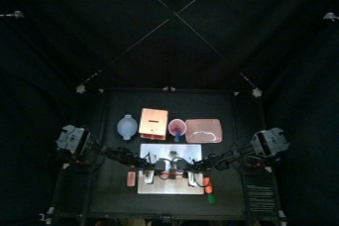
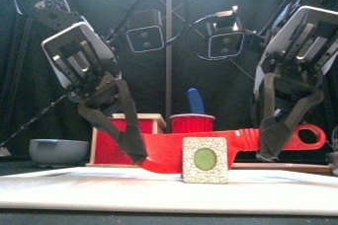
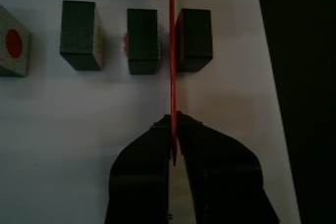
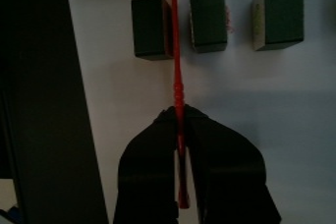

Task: Place sushi on board then cut the sushi with the knife then place the pieces on the plate
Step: Cut the sushi into 4 pieces

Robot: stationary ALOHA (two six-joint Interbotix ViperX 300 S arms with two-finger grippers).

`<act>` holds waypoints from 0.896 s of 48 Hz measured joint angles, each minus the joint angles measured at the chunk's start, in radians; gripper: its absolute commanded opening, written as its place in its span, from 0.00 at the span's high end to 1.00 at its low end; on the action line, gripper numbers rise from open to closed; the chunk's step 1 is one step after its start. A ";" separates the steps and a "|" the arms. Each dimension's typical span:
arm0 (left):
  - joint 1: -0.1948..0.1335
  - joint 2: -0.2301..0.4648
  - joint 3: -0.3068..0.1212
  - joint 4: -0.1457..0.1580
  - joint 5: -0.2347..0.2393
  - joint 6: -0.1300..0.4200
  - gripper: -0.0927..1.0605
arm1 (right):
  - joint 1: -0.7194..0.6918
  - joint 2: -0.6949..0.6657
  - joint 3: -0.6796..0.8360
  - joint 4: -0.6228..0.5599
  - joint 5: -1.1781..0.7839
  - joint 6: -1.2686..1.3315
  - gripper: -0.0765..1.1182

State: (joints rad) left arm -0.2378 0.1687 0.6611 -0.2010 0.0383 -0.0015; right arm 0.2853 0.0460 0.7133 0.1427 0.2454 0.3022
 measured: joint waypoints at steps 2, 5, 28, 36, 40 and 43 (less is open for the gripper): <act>-0.006 -0.002 0.000 0.000 0.000 0.000 0.49 | 0.006 -0.002 -0.002 0.005 0.000 -0.002 0.67; -0.014 0.000 -0.002 -0.002 0.000 0.000 0.49 | 0.014 -0.002 -0.006 0.009 0.002 0.000 0.67; -0.003 -0.074 -0.005 0.023 0.009 0.002 0.49 | -0.005 -0.098 -0.028 -0.084 0.112 -0.002 0.67; 0.003 -0.114 -0.002 0.075 0.008 0.003 0.49 | -0.031 -0.153 -0.028 -0.132 0.124 -0.002 0.67; 0.008 -0.132 0.000 0.109 0.008 0.005 0.49 | -0.051 -0.173 -0.028 -0.153 0.126 -0.003 0.67; 0.017 -0.144 0.000 0.138 0.009 0.005 0.49 | -0.057 -0.184 -0.029 -0.167 0.126 -0.002 0.67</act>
State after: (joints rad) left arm -0.2209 0.0245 0.6611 -0.0629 0.0476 0.0031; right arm 0.2286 -0.1381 0.6842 -0.0245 0.3712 0.3007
